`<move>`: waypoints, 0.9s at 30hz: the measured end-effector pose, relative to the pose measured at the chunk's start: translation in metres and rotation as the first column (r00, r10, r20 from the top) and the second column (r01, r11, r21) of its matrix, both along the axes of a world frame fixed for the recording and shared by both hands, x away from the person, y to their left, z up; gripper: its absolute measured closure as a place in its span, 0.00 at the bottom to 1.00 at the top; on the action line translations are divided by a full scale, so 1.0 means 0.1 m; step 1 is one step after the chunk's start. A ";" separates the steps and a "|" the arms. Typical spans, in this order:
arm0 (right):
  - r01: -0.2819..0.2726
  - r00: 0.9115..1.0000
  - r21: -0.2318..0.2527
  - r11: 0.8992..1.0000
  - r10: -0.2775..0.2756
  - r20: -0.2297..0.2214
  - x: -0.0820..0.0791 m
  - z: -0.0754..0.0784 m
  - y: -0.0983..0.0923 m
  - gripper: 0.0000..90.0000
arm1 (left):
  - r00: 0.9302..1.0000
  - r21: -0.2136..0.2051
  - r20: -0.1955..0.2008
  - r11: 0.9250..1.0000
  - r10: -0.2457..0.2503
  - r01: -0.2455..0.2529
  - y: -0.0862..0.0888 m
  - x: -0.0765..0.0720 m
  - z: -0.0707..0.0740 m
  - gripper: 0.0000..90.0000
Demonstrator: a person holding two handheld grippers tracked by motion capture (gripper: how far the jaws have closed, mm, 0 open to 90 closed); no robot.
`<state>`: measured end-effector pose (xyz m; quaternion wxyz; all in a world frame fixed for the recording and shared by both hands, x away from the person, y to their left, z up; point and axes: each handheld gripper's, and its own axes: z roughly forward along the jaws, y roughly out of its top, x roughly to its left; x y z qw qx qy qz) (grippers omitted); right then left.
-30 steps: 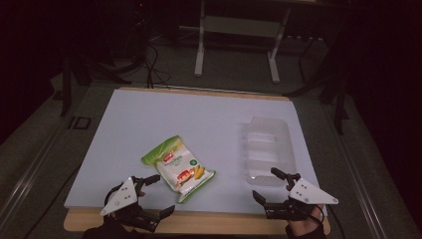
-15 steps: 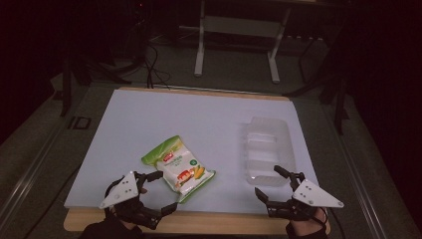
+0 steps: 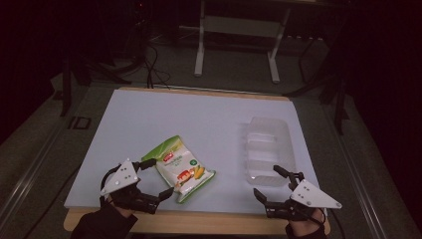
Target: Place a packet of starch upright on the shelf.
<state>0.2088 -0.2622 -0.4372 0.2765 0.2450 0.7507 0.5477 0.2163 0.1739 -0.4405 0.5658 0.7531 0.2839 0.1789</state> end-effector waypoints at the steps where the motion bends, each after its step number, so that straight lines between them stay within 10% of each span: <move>1: -0.005 1.000 -0.002 1.000 0.005 -0.003 0.00 0.00 0.00 0.12 | 1.000 0.000 -0.005 1.000 0.016 -0.016 0.01 0.02 0.01 0.02; 14: -0.018 1.000 -0.022 1.000 0.019 0.021 -0.01 -0.01 0.03 0.12 | 0.991 0.039 -0.024 0.991 0.133 -0.132 0.18 0.30 0.09 0.02; 27: -0.023 1.000 -0.006 1.000 0.023 -0.013 0.01 -0.03 0.04 0.12 | 0.975 0.090 -0.156 0.985 0.159 -0.147 0.33 0.71 -0.17 0.05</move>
